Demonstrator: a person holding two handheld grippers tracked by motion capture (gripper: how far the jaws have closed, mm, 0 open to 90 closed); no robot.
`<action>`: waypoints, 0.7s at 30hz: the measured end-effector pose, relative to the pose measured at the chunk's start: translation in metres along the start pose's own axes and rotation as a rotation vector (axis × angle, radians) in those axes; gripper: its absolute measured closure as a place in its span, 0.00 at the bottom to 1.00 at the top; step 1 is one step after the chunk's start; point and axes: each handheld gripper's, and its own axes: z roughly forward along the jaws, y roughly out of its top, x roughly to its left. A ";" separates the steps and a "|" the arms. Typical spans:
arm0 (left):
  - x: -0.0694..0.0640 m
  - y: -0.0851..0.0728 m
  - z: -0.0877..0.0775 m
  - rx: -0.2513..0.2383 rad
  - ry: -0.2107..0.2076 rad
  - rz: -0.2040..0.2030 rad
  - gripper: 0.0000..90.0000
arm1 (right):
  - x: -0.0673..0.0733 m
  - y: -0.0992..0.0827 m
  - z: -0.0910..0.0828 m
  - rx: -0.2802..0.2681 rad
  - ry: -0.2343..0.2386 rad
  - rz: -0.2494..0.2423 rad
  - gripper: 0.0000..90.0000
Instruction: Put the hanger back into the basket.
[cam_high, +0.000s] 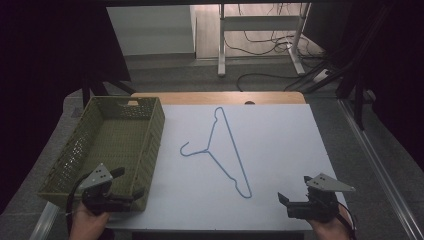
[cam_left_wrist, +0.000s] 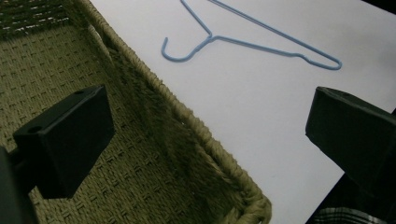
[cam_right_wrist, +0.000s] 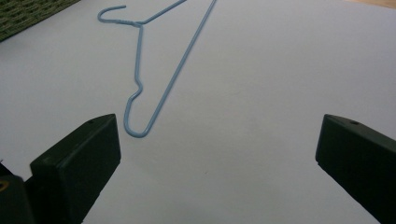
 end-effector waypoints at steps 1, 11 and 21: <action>0.000 0.000 0.000 0.000 0.000 0.000 0.01 | 0.000 0.000 0.000 0.000 0.000 0.000 0.00; 0.000 -0.001 0.000 -0.014 -0.015 -0.016 0.02 | 0.002 0.001 0.002 0.003 -0.003 0.006 0.00; 0.000 -0.002 0.001 -0.008 -0.013 -0.006 0.02 | 0.003 0.000 0.006 0.032 0.009 -0.003 0.00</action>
